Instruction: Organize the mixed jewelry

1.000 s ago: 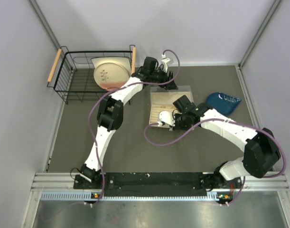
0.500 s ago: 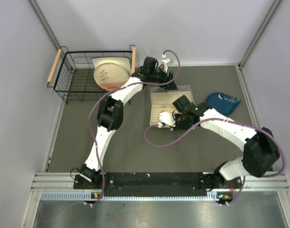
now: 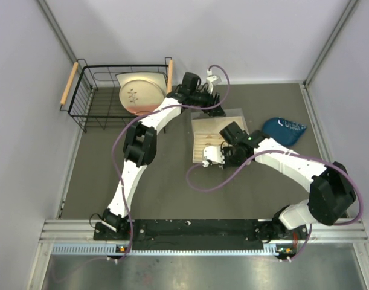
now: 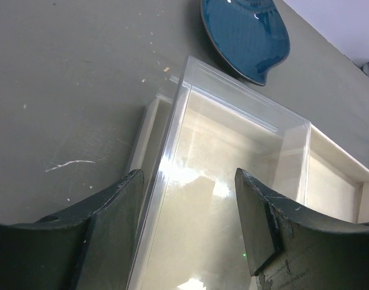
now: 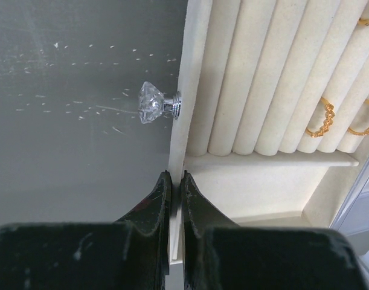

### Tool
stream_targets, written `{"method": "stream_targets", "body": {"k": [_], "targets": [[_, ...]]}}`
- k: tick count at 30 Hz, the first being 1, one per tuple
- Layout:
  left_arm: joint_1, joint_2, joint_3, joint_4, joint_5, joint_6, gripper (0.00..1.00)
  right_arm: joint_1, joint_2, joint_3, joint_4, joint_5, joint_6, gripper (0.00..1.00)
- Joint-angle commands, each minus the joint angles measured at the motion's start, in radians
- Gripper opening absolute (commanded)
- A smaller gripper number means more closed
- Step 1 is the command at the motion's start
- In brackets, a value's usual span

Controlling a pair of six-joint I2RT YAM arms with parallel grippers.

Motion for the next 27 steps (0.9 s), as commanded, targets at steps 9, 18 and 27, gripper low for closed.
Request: {"method": "stream_targets", "body": {"k": [9, 18, 27], "targets": [[-0.018, -0.002, 0.03, -0.035, 0.155, 0.018, 0.67, 0.087, -0.02, 0.083, 0.004, 0.01, -0.08, 0.0], [-0.001, 0.0, 0.03, -0.042, 0.137, 0.033, 0.68, 0.088, -0.057, 0.037, -0.02, 0.023, -0.07, 0.0], [0.013, -0.007, 0.028, -0.065, 0.131, 0.05, 0.69, 0.088, -0.066, 0.038, -0.016, 0.013, -0.072, 0.0]]}}
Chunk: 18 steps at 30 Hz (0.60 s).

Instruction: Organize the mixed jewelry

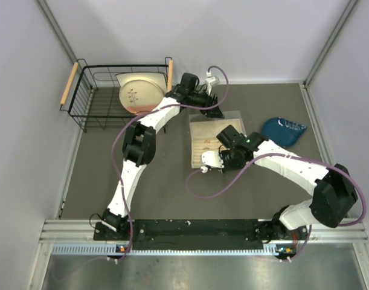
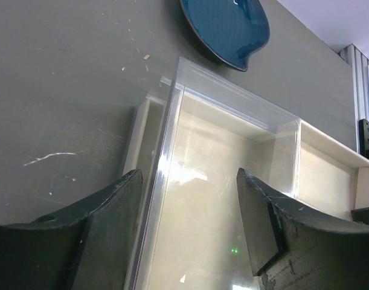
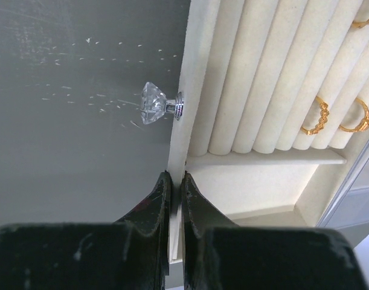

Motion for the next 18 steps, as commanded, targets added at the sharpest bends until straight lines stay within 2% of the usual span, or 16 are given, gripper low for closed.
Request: {"method": "stream_targets", "body": {"k": [1, 9, 18], "targets": [[-0.001, -0.007, 0.03, -0.018, 0.042, 0.021, 0.69, 0.02, -0.042, 0.026, 0.057, -0.015, -0.057, 0.0], [-0.001, 0.001, 0.028, -0.02, 0.044, 0.013, 0.69, 0.019, -0.067, 0.05, 0.065, -0.049, -0.027, 0.0], [0.005, -0.005, 0.028, 0.016, 0.079, -0.021, 0.73, 0.009, -0.094, -0.004, 0.152, -0.073, -0.016, 0.0]]}}
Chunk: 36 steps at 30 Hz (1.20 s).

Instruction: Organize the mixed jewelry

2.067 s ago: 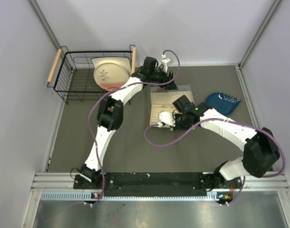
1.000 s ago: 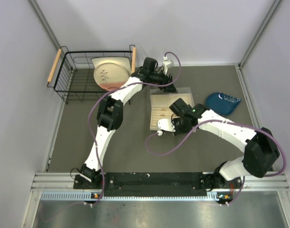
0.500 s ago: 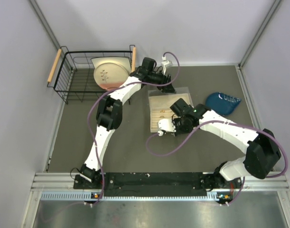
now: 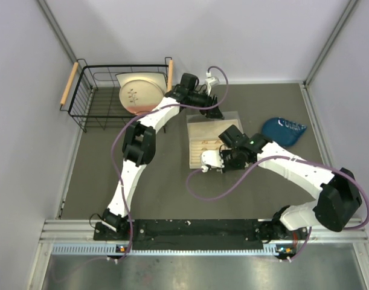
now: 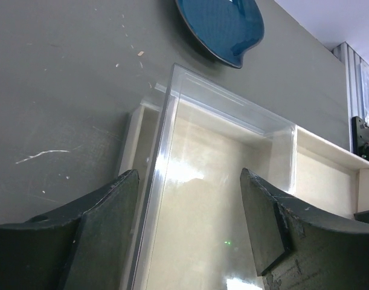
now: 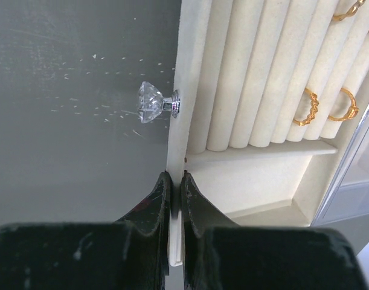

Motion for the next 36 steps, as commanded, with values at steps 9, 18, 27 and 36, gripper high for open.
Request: {"method": "stream_targets", "body": {"k": [9, 18, 27, 36], "targets": [[0.013, -0.007, 0.03, 0.058, 0.087, -0.053, 0.79, 0.009, -0.066, -0.023, 0.17, -0.062, -0.004, 0.0], [0.013, 0.003, 0.031, 0.059, 0.088, -0.057, 0.8, 0.009, -0.112, -0.026, 0.192, -0.086, 0.075, 0.0], [0.021, 0.0, 0.03, 0.087, 0.09, -0.082, 0.8, 0.012, -0.166, -0.133, 0.288, -0.071, 0.11, 0.0], [0.022, 0.009, 0.031, 0.101, 0.099, -0.103, 0.81, 0.061, -0.149, -0.188, 0.344, -0.025, 0.095, 0.0]]}}
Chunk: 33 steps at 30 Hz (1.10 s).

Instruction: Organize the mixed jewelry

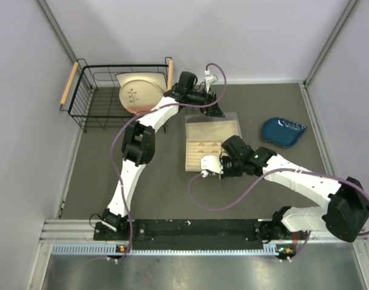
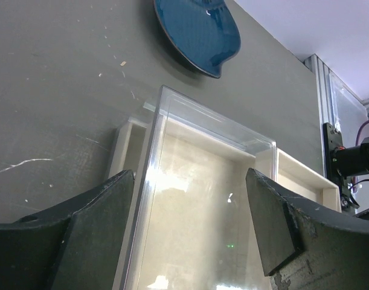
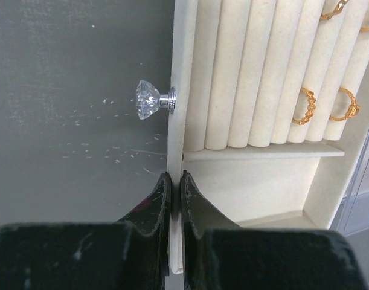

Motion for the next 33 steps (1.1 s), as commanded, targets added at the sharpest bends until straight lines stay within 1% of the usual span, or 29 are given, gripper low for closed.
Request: {"method": "stream_targets", "body": {"k": [1, 13, 18, 19, 25, 33], "targets": [[0.006, 0.009, 0.03, 0.044, 0.028, -0.009, 0.81, 0.03, -0.028, 0.004, 0.112, 0.019, -0.015, 0.0], [0.005, 0.01, 0.025, 0.05, 0.035, -0.015, 0.82, 0.033, -0.02, -0.011, 0.149, 0.082, -0.059, 0.0], [0.006, 0.009, 0.022, 0.048, 0.035, -0.017, 0.83, 0.033, -0.025, -0.008, 0.157, 0.083, -0.069, 0.0], [0.005, 0.009, 0.021, 0.048, 0.035, -0.017, 0.83, 0.033, -0.024, -0.006, 0.161, 0.106, -0.072, 0.0], [0.005, 0.01, 0.016, 0.05, 0.037, -0.015, 0.83, 0.033, 0.009, -0.002, 0.196, 0.146, -0.081, 0.0], [-0.005, 0.009, -0.01, 0.048, 0.052, -0.007, 0.84, 0.021, 0.061, 0.044, 0.21, 0.16, -0.084, 0.0]]}}
